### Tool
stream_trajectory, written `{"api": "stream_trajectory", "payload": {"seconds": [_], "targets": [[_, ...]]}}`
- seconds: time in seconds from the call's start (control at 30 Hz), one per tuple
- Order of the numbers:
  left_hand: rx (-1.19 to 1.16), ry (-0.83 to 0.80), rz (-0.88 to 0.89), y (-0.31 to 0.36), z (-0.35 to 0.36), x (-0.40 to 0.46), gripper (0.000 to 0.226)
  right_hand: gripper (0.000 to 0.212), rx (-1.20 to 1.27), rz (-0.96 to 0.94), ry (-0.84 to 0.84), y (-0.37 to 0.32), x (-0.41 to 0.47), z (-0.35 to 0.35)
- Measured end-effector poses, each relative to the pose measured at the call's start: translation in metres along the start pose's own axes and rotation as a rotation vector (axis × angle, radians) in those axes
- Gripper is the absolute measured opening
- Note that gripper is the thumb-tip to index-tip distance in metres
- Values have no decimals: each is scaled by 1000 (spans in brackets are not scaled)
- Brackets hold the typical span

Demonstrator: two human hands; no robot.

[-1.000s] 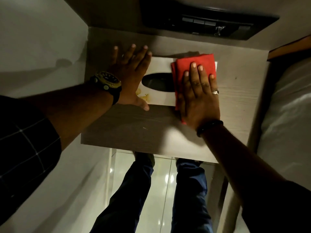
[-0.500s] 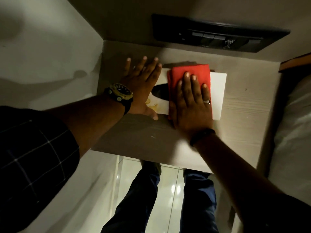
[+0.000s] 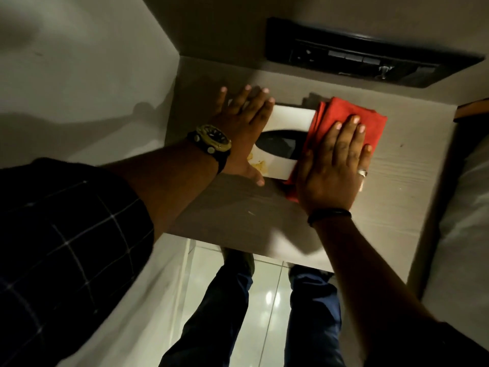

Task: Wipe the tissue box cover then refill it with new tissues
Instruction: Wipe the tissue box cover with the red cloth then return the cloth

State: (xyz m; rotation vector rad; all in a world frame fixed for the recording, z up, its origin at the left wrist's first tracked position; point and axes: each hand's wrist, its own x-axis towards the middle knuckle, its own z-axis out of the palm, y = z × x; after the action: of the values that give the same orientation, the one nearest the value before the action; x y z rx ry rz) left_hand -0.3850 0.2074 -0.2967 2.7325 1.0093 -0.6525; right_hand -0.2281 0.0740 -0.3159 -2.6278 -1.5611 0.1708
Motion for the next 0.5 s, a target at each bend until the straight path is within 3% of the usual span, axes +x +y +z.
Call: {"api": "stream_trajectory", "payload": {"seconds": [0.27, 0.4, 0.5], "targets": [[-29, 53, 7, -1, 0, -1, 142, 66, 11, 241, -10, -42, 4, 0], [-95, 90, 17, -4, -1, -1, 116, 62, 10, -88, -72, -71, -4, 2], [-52, 68, 14, -8, -3, -1, 132, 60, 2, -308, -130, -54, -5, -1]]}}
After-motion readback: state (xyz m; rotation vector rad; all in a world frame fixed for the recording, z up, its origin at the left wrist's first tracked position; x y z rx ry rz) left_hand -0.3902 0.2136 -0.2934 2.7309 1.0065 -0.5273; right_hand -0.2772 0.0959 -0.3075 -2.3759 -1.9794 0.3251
